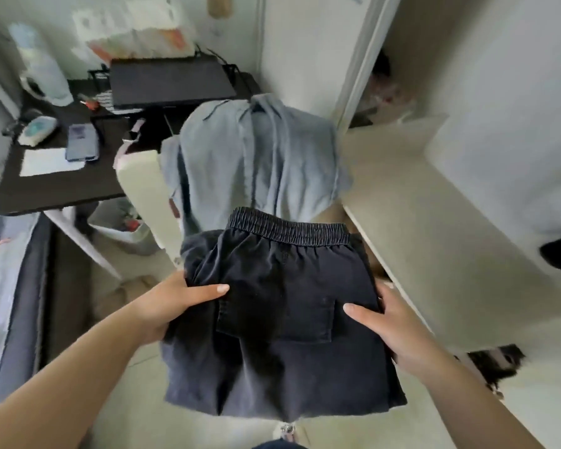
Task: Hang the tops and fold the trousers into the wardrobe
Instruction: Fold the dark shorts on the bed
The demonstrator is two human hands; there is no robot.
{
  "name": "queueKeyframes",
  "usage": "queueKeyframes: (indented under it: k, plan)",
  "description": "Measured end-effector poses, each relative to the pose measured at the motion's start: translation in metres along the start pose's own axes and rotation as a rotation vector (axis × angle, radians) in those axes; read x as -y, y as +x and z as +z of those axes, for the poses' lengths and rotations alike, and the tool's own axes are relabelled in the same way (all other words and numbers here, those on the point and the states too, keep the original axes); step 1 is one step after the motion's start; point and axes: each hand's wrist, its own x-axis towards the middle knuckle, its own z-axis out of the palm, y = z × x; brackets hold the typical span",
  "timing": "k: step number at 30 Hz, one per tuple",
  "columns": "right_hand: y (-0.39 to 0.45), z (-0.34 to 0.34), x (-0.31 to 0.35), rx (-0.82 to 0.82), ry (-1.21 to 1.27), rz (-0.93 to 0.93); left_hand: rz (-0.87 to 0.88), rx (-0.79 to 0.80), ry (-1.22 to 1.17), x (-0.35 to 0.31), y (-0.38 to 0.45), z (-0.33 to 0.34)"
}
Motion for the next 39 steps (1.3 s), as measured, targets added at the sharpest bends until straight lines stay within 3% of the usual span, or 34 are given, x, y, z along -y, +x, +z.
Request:
queueKeyframes:
  k: [9, 27, 39]
  plan:
    - [0.018, -0.136, -0.026, -0.283, 0.194, 0.045, -0.073, 0.169, 0.209, -0.055, 0.127, 0.143]
    - [0.169, -0.22, -0.055, -0.812, 0.479, 0.189, -0.24, 0.618, 0.832, -0.166, 0.437, 0.317]
    - [0.315, -0.306, -0.071, -0.802, 0.675, 0.138, -0.046, 0.602, 1.092, -0.226, 0.61, 0.369]
